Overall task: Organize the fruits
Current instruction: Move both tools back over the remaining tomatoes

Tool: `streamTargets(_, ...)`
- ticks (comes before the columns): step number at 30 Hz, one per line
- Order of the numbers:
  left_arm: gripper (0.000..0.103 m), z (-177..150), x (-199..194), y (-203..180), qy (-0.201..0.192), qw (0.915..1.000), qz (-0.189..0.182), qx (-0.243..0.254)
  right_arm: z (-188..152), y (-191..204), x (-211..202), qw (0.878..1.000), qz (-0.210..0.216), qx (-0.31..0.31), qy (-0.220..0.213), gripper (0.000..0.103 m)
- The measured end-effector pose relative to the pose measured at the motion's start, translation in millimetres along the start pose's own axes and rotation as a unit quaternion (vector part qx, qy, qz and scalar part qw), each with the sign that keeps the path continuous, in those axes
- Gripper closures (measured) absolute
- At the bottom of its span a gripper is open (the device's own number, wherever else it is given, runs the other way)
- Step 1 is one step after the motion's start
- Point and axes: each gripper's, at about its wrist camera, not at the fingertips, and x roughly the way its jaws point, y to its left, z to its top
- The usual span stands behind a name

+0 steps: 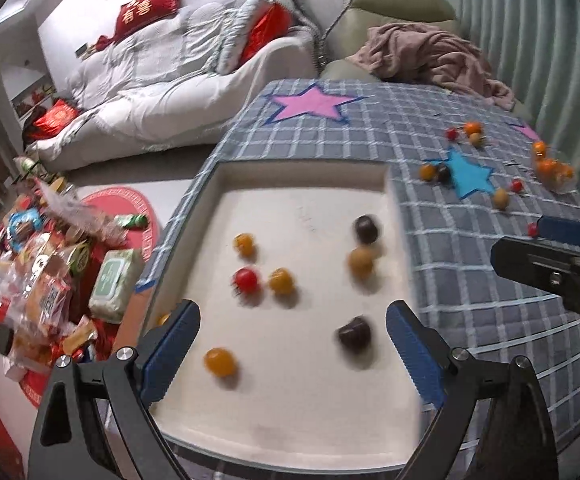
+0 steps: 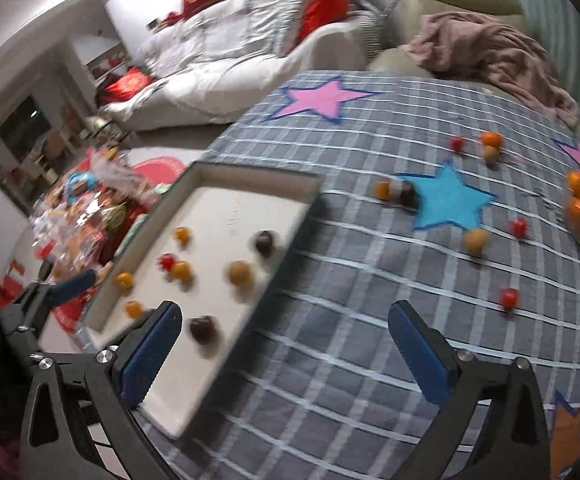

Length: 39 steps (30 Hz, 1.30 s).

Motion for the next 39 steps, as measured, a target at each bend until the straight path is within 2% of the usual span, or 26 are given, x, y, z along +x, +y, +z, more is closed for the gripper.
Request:
streamTargets(8,0.008,22,-7,-58,0.003,0.9986,-0.046,0.024,-16,-91,-15,0.996,-0.05,0.071,0.003,0.0)
streamTargets(14,0.008,33,-8,-98,0.009,0.9965,-0.07,0.045,-28,-137,-16,0.992,-0.086,0.095,0.01,0.0)
streamTargets(20,0.008,52,-3,-129,-0.002,0.9961,-0.065,0.06,-29,-149,0,0.991,-0.107,0.085,0.01,0.0)
streamTargets(27,0.008,71,25,-147,0.005,0.9962,-0.059,0.064,-22,-146,25,0.991,-0.118,0.059,0.004,0.003)
streamTargets(28,0.008,72,28,-149,0.006,0.9962,-0.059,0.064,-21,-146,27,0.991,-0.118,0.057,0.002,0.008)
streamTargets(29,0.008,74,32,-150,0.007,0.9962,-0.06,0.063,-20,-146,30,0.992,-0.117,0.056,0.001,0.02)
streamTargets(30,0.008,76,36,-152,0.008,0.9961,-0.061,0.064,-19,-146,33,0.992,-0.116,0.056,0.003,0.025)
streamTargets(34,0.008,83,50,-163,0.008,0.9952,-0.066,0.072,-16,-146,37,0.992,-0.118,0.05,-0.006,0.031)
streamTargets(36,0.008,86,58,-169,0.009,0.9945,-0.072,0.075,-15,-145,38,0.991,-0.123,0.041,-0.009,0.043)
streamTargets(38,0.008,88,66,-176,0.012,0.9937,-0.078,0.08,-16,-144,38,0.991,-0.128,0.033,-0.012,0.072)
streamTargets(39,0.008,89,69,-180,0.012,0.9933,-0.08,0.082,-17,-145,37,0.991,-0.128,0.032,-0.013,0.076)
